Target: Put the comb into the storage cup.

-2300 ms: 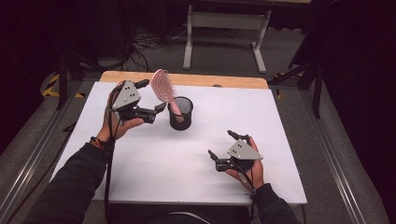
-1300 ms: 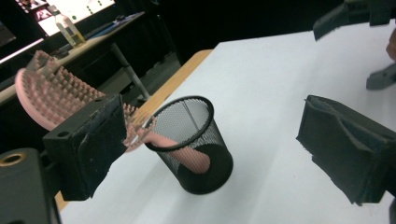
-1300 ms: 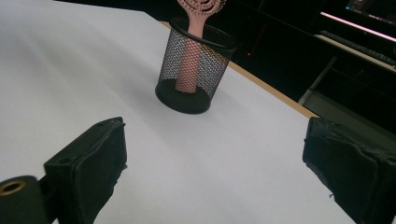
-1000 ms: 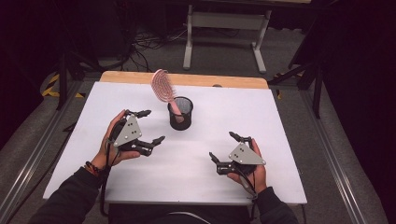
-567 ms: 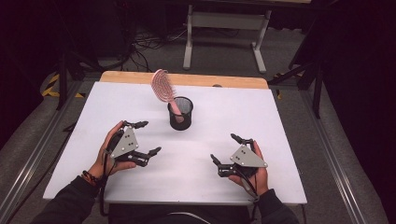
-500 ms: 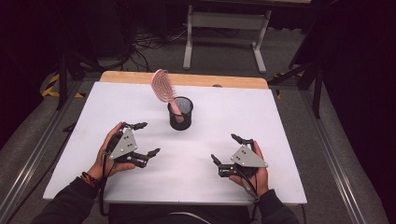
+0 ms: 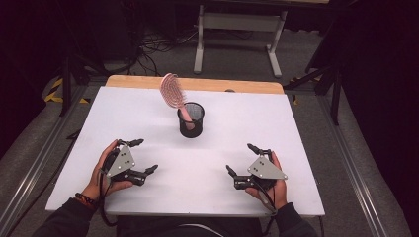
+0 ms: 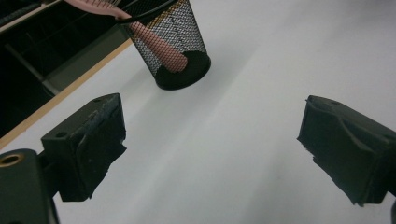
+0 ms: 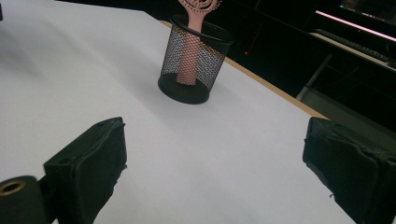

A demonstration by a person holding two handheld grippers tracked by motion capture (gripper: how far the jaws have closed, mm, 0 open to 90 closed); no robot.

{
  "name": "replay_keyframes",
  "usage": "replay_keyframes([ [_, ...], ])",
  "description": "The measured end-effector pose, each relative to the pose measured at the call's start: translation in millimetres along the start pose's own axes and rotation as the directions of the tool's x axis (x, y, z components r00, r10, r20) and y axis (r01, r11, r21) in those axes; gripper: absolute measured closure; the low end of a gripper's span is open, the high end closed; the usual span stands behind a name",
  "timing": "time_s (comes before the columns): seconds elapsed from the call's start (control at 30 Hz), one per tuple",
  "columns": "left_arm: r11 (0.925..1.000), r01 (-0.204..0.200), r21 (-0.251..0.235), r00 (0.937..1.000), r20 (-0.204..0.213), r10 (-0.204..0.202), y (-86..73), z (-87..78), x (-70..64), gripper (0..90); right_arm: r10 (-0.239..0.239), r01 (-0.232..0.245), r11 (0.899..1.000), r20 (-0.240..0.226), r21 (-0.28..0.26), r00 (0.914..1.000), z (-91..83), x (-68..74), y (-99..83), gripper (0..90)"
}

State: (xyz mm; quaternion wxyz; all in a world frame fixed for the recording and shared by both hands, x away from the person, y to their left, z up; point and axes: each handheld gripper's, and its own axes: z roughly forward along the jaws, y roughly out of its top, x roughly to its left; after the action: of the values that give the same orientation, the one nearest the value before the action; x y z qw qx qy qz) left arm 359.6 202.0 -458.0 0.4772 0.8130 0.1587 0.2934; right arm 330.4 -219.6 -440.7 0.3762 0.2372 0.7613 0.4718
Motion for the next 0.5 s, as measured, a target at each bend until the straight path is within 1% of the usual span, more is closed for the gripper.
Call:
replay_keyframes([
  [0.13,0.9995,0.029,0.012,0.9996,-0.008,-0.029,-9.9,-5.6,2.2,8.1,-0.001,0.001,1.0,-0.001,0.006,1.0,0.3,-0.4,-3.1,6.8],
  [0.2,0.9989,0.042,0.02,0.9991,-0.008,-0.042,-16.1,-9.6,5.0,8.1,0.002,-0.002,1.0,-0.003,0.006,1.0,-0.2,-1.4,-4.4,6.7],
  [0.23,0.9982,0.055,0.022,0.9984,-0.013,-0.055,-19.0,-11.2,5.6,8.0,0.003,-0.003,1.0,0.002,0.01,1.0,-0.4,-1.8,-4.9,6.5],
  [0.3,0.9974,0.066,0.03,0.9977,-0.017,-0.065,-24.0,-15.0,7.2,8.0,0.008,-0.008,1.0,0.002,0.011,1.0,-1.2,-3.1,-5.8,6.5],
  [0.37,0.9958,0.085,0.035,0.9961,-0.026,-0.084,-28.9,-18.0,8.5,8.1,0.011,-0.011,1.0,0.0,0.011,0.9999,-1.8,-3.7,-6.6,6.1],
  [0.43,0.9921,0.121,0.032,0.9924,-0.027,-0.12,-33.6,-21.1,10.7,8.1,0.012,-0.012,1.0,-0.003,0.017,0.9999,-2.1,-3.9,-7.7,5.9],
  [0.5,0.9899,0.138,0.03,0.9901,-0.03,-0.138,-36.6,-24.2,12.9,8.1,0.013,-0.013,1.0,-0.004,0.021,0.9999,-1.7,-4.2,-8.7,5.8],
])
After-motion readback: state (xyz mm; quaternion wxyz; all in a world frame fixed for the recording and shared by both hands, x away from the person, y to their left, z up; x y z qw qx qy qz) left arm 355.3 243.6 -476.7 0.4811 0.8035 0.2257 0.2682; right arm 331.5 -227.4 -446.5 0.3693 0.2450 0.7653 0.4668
